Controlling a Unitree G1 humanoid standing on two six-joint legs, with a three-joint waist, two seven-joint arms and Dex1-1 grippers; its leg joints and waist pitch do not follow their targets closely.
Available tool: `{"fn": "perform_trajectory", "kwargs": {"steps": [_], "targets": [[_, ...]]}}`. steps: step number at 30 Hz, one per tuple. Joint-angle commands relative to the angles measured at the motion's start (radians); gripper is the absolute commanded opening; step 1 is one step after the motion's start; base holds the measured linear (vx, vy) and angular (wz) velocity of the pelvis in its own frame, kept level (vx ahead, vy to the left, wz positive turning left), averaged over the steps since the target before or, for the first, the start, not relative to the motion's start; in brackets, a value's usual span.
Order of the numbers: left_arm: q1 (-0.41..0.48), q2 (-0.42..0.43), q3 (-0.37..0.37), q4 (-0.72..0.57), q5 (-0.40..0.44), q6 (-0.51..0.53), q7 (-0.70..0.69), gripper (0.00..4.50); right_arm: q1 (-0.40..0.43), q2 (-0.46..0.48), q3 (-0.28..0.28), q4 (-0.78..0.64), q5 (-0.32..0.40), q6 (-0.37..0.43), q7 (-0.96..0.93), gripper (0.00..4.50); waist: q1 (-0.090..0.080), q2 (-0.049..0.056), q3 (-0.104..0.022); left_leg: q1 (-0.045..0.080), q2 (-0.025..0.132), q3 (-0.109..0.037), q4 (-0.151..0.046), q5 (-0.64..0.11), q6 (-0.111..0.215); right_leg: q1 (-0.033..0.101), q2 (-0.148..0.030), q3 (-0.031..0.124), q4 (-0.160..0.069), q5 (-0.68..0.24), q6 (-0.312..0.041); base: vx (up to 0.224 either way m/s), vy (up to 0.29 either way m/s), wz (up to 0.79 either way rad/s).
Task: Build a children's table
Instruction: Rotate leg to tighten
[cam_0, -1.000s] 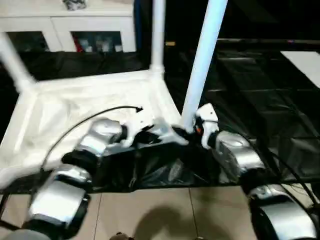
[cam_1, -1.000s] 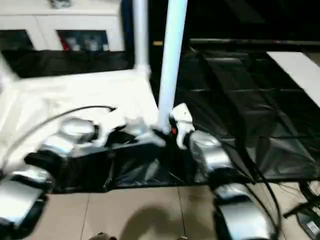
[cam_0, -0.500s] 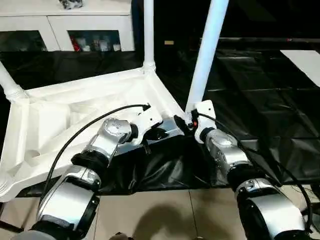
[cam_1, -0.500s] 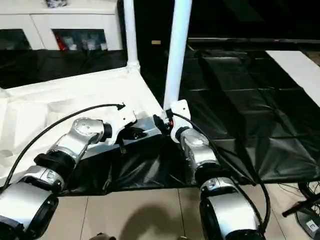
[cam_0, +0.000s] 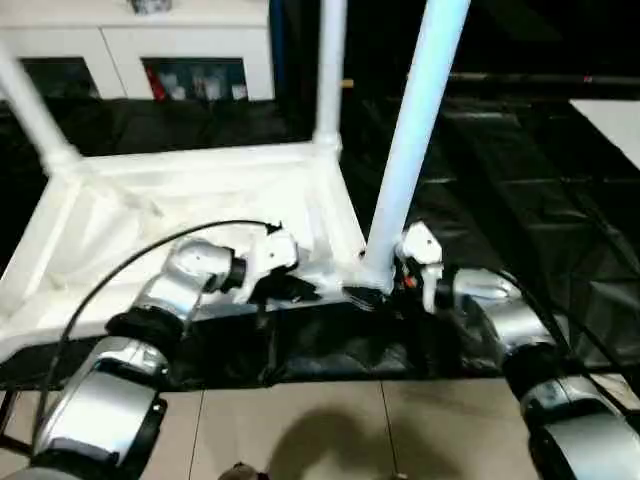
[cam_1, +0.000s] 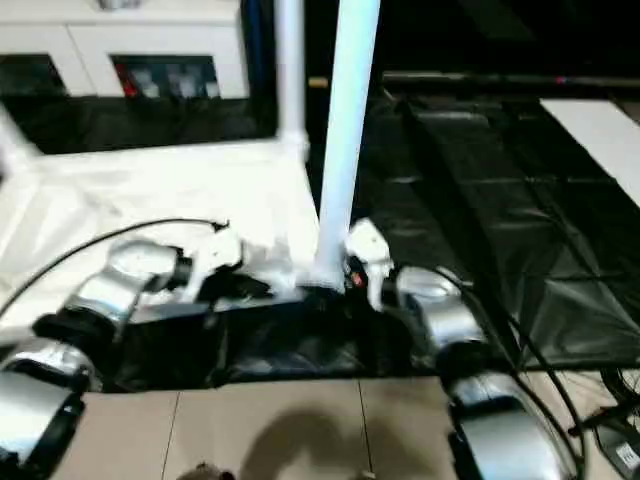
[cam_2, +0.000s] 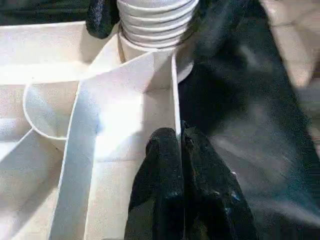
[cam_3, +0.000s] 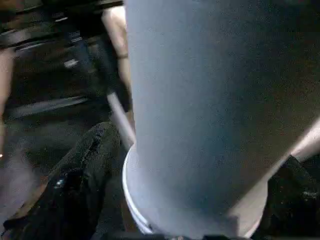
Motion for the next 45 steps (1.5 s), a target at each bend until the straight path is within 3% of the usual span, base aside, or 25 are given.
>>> {"fn": "perform_trajectory", "kwargs": {"steps": [1,9,14,18,19,21,24,25,27,29,31,32,33,35,38,42,45], "targets": [[-0.001,-0.007,-0.033,-0.010,-0.006,-0.039,-0.058,0.00,0.016,-0.005,0.054,-0.063,0.006,0.028,0.084,3.68,-0.002,0.007,-0.073,0.019,0.028,0.001,-0.067,-0.245,0.077,0.056,-0.052,0.050,-0.073,-0.096,-0.273,0.000,0.000,0.00],[0.003,0.010,-0.036,0.003,0.000,-0.066,-0.099,0.00,0.025,-0.012,0.067,-0.098,-0.001,0.055,0.135,3.02,0.006,0.009,-0.075,0.020,0.029,0.000,-0.067,-0.229,0.063,0.055,-0.054,0.050,-0.069,-0.069,-0.278,0.000,0.000,0.00],[0.002,-0.001,-0.022,0.011,-0.012,-0.054,-0.079,0.00,0.032,0.009,0.041,-0.113,0.019,0.108,0.078,2.79,0.009,0.008,-0.074,0.020,0.028,0.001,-0.068,-0.226,0.062,0.056,-0.054,0.051,-0.070,-0.075,-0.272,0.000,0.000,0.00],[0.005,-0.039,0.001,0.003,-0.024,-0.005,0.000,0.00,0.034,0.064,-0.010,-0.078,0.004,0.131,-0.102,2.74,0.006,0.006,-0.070,0.022,0.027,0.000,-0.072,-0.263,0.031,0.053,-0.056,0.051,-0.078,-0.167,-0.251,0.000,0.000,0.00],[-0.006,-0.068,0.006,0.006,-0.005,0.029,0.095,0.00,0.018,0.100,-0.030,-0.022,-0.033,0.123,-0.261,2.74,0.002,0.006,-0.069,0.023,0.027,-0.001,-0.074,-0.272,0.017,0.049,-0.058,0.053,-0.079,-0.199,-0.241,0.000,0.000,0.00],[-0.010,-0.078,0.006,0.008,0.003,0.042,0.128,0.00,0.012,0.113,-0.036,-0.004,-0.046,0.117,-0.315,2.74,-0.010,0.006,-0.065,0.026,0.024,-0.005,-0.077,-0.301,-0.008,0.047,-0.059,0.052,-0.087,-0.265,-0.224,0.000,0.000,0.00],[-0.032,-0.135,0.011,0.006,0.024,0.105,0.261,0.00,-0.035,0.178,-0.069,0.105,-0.083,0.110,-0.590,2.74,-0.023,0.004,-0.064,0.022,0.022,-0.006,-0.078,-0.302,-0.015,0.048,-0.057,0.054,-0.090,-0.298,-0.204,0.000,0.000,0.00],[-0.037,-0.148,0.017,0.005,0.021,0.121,0.287,0.00,-0.045,0.189,-0.075,0.124,-0.088,0.110,-0.638,2.74,-0.034,0.008,-0.061,0.027,0.019,-0.007,-0.079,-0.328,-0.025,0.042,-0.055,0.054,-0.094,-0.327,-0.201,0.000,0.000,0.00],[-0.052,-0.175,0.024,0.003,0.029,0.153,0.356,0.00,-0.072,0.217,-0.089,0.170,-0.091,0.108,-0.744,2.73,-0.038,0.012,-0.063,0.029,0.018,-0.007,-0.077,-0.335,-0.023,0.042,-0.056,0.056,-0.097,-0.331,-0.199,0.000,0.000,0.00],[-0.062,-0.205,0.011,0.004,0.059,0.159,0.434,0.00,-0.119,0.258,-0.097,0.235,-0.102,0.094,-0.891,2.73,-0.041,0.007,-0.066,0.025,0.017,-0.006,-0.076,-0.312,-0.008,0.043,-0.052,0.056,-0.095,-0.283,-0.203,0.000,0.000,0.00],[-0.062,-0.211,0.010,0.006,0.064,0.158,0.445,0.00,-0.130,0.266,-0.096,0.244,-0.113,0.086,-0.913,2.73,-0.041,0.008,-0.066,0.022,0.015,-0.004,-0.075,-0.302,-0.004,0.044,-0.050,0.055,-0.095,-0.265,-0.204,0.000,0.000,0.00],[-0.061,-0.213,0.011,0.007,0.063,0.155,0.443,0.00,-0.132,0.269,-0.095,0.246,-0.112,0.073,-0.887,2.73,-0.040,0.007,-0.067,0.023,0.015,-0.003,-0.074,-0.299,0.001,0.045,-0.051,0.055,-0.095,-0.255,-0.205,0.000,0.000,0.00],[-0.059,-0.212,0.010,0.007,0.067,0.150,0.445,0.00,-0.137,0.274,-0.110,0.252,-0.102,0.068,-0.872,3.29,-0.038,0.006,-0.068,0.022,0.015,-0.002,-0.073,-0.294,0.011,0.047,-0.051,0.056,-0.093,-0.231,-0.209,0.000,0.000,0.00],[-0.054,-0.205,0.008,0.007,0.073,0.141,0.444,0.00,-0.145,0.287,-0.148,0.257,-0.063,0.070,-0.834,3.43,-0.039,0.007,-0.068,0.019,0.016,-0.003,-0.074,-0.281,0.021,0.050,-0.050,0.056,-0.089,-0.198,-0.217,0.000,0.000,0.00],[-0.041,-0.186,0.007,-0.004,0.069,0.128,0.419,0.00,-0.161,0.287,-0.154,0.265,-0.055,0.041,-0.798,3.77,-0.039,0.009,-0.069,0.020,0.018,-0.002,-0.073,-0.275,0.032,0.051,-0.050,0.055,-0.085,-0.167,-0.234,0.000,0.000,0.00],[-0.027,-0.158,0.005,-0.018,0.060,0.109,0.375,0.00,-0.162,0.261,-0.132,0.261,-0.059,-0.001,-0.729,3.77,-0.039,0.007,-0.072,0.019,0.018,-0.002,-0.071,-0.262,0.037,0.053,-0.051,0.056,-0.082,-0.139,-0.244,0.000,0.000,0.00],[-0.018,-0.134,0.009,-0.013,0.050,0.077,0.314,0.00,-0.146,0.226,-0.114,0.237,-0.048,-0.021,-0.620,3.77,-0.036,0.005,-0.078,0.014,0.019,0.001,-0.064,-0.195,0.073,0.057,-0.049,0.055,-0.068,-0.023,-0.271,0.000,0.000,0.00]]}}
